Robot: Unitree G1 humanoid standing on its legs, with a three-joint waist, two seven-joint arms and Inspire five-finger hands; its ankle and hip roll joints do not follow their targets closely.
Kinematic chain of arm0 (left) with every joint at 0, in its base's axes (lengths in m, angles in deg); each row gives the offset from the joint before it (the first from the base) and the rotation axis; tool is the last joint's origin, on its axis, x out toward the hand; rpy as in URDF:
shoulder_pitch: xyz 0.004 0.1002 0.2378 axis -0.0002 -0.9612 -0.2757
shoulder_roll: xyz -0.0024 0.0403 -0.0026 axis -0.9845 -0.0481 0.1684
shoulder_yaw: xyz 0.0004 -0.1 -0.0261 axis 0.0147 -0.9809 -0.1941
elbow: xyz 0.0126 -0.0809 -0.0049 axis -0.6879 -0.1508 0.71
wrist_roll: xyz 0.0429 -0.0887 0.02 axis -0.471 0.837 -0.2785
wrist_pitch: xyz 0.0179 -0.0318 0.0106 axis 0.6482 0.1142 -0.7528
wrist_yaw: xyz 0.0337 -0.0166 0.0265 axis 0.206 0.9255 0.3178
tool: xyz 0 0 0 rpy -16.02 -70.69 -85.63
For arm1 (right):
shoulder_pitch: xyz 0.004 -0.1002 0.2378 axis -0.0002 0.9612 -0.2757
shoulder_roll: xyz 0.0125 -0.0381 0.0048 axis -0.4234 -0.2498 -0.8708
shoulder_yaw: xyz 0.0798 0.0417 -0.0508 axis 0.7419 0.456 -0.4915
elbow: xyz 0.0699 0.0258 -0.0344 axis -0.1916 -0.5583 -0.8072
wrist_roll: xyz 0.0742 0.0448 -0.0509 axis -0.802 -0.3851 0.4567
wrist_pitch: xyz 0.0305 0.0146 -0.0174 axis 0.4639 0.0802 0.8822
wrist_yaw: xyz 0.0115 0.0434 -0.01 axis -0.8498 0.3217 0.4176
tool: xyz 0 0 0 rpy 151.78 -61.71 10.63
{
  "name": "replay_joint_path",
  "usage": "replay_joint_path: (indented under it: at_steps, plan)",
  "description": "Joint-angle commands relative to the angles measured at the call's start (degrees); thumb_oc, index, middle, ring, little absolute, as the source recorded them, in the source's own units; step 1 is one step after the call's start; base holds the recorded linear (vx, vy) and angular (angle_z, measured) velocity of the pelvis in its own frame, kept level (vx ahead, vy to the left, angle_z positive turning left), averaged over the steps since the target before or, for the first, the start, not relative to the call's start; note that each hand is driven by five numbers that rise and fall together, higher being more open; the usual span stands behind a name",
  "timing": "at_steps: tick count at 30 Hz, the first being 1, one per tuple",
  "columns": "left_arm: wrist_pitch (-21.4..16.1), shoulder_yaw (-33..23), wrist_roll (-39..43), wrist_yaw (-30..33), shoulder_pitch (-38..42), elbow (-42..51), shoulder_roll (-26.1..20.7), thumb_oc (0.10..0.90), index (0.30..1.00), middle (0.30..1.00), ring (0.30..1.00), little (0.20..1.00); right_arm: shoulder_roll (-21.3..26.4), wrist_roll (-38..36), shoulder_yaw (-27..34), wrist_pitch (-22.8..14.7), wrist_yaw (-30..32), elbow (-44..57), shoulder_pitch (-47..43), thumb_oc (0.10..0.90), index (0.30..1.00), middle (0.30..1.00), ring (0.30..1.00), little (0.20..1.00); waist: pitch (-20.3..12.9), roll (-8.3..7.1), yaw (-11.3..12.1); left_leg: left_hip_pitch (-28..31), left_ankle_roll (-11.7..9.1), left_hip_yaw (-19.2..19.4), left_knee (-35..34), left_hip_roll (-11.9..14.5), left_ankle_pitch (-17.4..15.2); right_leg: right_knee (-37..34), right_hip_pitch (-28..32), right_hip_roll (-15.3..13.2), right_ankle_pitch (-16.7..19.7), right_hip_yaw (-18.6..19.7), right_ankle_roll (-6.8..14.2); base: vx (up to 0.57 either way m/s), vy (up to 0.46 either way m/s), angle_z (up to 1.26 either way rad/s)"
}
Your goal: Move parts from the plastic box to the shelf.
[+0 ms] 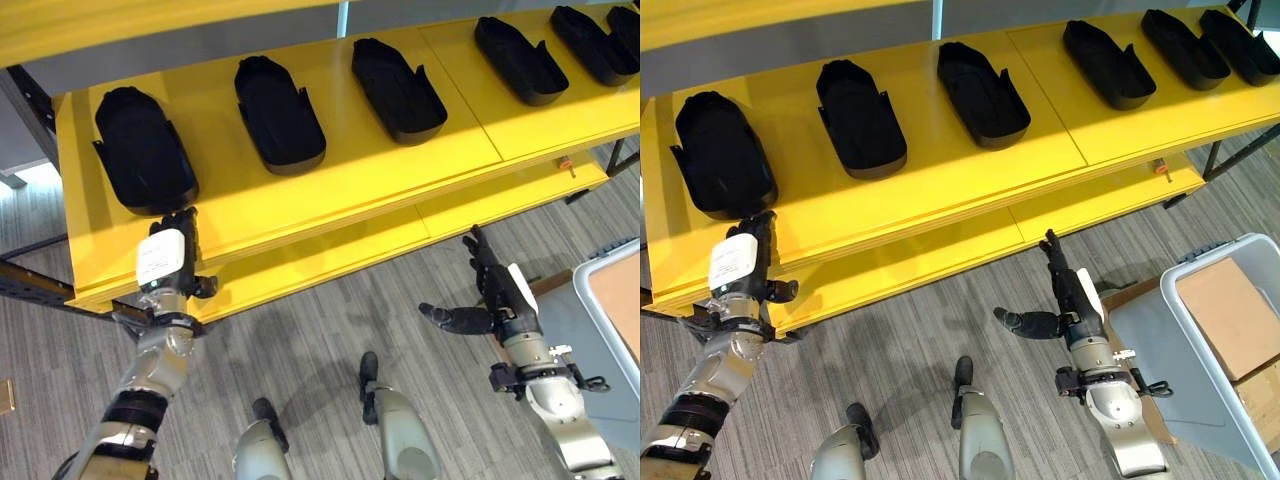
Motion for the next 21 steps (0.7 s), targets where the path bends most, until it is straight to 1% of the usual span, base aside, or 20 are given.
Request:
replay_joint_path:
  at_steps: [1,7,15,17,18,19,20,21]
  plan:
    - [1.0,-4.0,2.2,0.9,-1.0,-3.7,-6.4,0.9,1.0,1.0,1.0,1.0,1.6,-1.5,5.8,-4.2,0.9,7.5,-0.4,0.9,1.0,1.0,1.0,1.0,-4.0,-1.56,1.0,-2.6,-3.1,-5.6,-1.1,2.4,6.2,1.3,0.9,-6.3,1.5,5.0,7.3,0.0,0.0,0.0]
    - [0.8,-4.2,2.4,0.9,-1.4,-4.3,-6.8,0.9,1.0,1.0,1.0,1.0,1.8,-1.6,5.8,-4.3,0.8,7.5,-0.5,0.9,1.0,1.0,1.0,1.0,-3.8,-1.65,1.2,-3.0,-3.0,-5.8,-0.8,2.3,6.2,1.4,0.8,-6.4,1.5,5.0,7.2,0.0,0.0,0.0]
    - [0.6,-4.8,2.7,0.4,-2.5,-1.9,-6.4,0.9,1.0,1.0,1.0,1.0,1.7,-1.5,5.8,-4.1,0.8,7.4,-0.6,0.9,1.0,1.0,1.0,1.0,-3.5,-1.67,1.5,-3.1,-2.8,-6.0,-0.6,2.1,5.9,1.7,1.0,-6.5,1.3,5.0,7.2,0.0,0.0,0.0]
    - [-0.2,-5.0,3.2,0.6,-3.4,-0.3,-5.6,0.9,1.0,1.0,1.0,1.0,1.6,-1.5,5.8,-4.1,0.8,7.3,-0.7,0.9,1.0,1.0,1.0,1.0,-3.4,-1.63,1.7,-2.9,-2.9,-6.0,-0.8,2.0,6.0,1.7,1.1,-6.5,1.3,5.0,7.2,0.0,0.0,0.0]
    - [-0.8,-5.0,3.6,0.4,-4.3,1.5,-4.9,0.9,1.0,1.0,1.0,1.0,1.5,-1.5,5.9,-4.2,0.9,7.3,-0.7,0.9,1.0,1.0,1.0,1.0,-3.3,-1.5,1.9,-2.5,-2.9,-6.1,-0.7,2.2,5.6,1.9,1.5,-6.5,0.9,4.9,7.2,0.0,0.0,0.0]
    - [-2.5,-5.2,4.9,0.3,-6.3,5.2,-3.2,0.9,1.0,1.0,1.0,1.0,1.2,-1.4,6.0,-4.2,1.0,7.2,-1.0,0.9,1.0,1.0,1.0,1.0,-3.2,-1.39,2.3,-2.3,-2.8,-6.2,-1.0,2.0,5.7,1.8,1.8,-6.5,1.0,4.7,7.2,0.0,0.0,0.0]
    - [-2.5,-5.4,4.9,0.2,-6.6,5.4,-3.1,0.9,1.0,1.0,1.0,1.0,1.2,-1.4,5.9,-4.2,1.0,7.2,-1.1,0.9,1.0,1.0,1.0,1.0,-3.4,-1.46,2.1,-2.4,-2.7,-6.2,-1.3,1.9,6.1,1.5,1.7,-6.6,1.3,4.7,7.1,0.0,0.0,0.0]
    - [-3.6,-5.6,5.6,-0.2,-8.2,8.5,-2.4,0.9,1.0,1.0,1.0,1.0,1.0,-1.5,6.0,-4.2,1.2,7.1,-1.4,0.9,1.0,1.0,1.0,1.0,-3.3,-1.32,2.3,-2.2,-2.7,-6.3,-1.4,1.9,6.1,1.5,2.0,-6.6,1.3,4.7,7.1,0.0,0.0,0.0]
